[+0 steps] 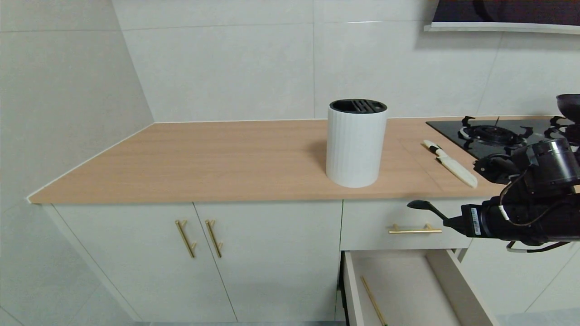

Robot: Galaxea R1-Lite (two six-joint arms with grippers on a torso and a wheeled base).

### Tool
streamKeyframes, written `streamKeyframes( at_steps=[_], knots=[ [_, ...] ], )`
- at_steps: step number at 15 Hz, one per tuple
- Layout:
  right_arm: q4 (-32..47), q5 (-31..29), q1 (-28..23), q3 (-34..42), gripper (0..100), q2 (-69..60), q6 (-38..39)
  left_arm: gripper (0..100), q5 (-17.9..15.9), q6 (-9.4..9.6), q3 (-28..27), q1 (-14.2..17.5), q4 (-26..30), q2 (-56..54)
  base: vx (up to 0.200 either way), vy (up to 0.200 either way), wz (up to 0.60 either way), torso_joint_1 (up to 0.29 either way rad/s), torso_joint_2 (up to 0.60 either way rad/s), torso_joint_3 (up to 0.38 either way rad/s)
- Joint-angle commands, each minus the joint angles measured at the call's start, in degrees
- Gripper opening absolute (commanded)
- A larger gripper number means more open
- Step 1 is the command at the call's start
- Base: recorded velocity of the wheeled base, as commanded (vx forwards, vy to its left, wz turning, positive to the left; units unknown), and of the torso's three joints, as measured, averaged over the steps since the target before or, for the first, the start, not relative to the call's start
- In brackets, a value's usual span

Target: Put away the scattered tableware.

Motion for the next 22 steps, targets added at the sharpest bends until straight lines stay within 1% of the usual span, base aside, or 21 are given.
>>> streamKeyframes(
  at_steps=[1, 5, 16, 18, 22],
  knots=[
    [0.0, 0.0, 0.0, 0.0, 0, 0.6, 0.0, 100, 0.0, -0.01, 0.0, 0.0, 0.0, 0.1, 0.0, 0.0, 0.0, -0.222, 0.49, 0.276],
    [0.1, 0.0, 0.0, 0.3, 0, 1.2, -1.6, 100, 0.0, -0.01, 0.0, 0.0, 0.0, 0.1, 0.0, 0.0, 0.0, -0.201, 0.48, 0.279],
    [-0.4, -0.3, -0.1, 0.5, 0, 3.0, -1.7, 100, 0.0, -0.01, 0.0, 0.0, 0.0, 0.1, 0.0, 0.0, 0.0, -0.16, 0.46, 0.296],
    [-0.4, -0.3, 0.0, 0.5, 0, 3.0, -1.8, 100, 0.0, -0.01, 0.0, 0.0, 0.0, 0.1, 0.0, 0.0, 0.0, -0.058, 0.24, 0.161],
    [-0.4, -0.3, 0.0, 0.5, 0, 3.4, -1.8, 100, 0.0, -0.01, 0.0, 0.0, 0.0, 0.1, 0.0, 0.0, 0.0, -0.007, 0.04, 0.025]
  ],
)
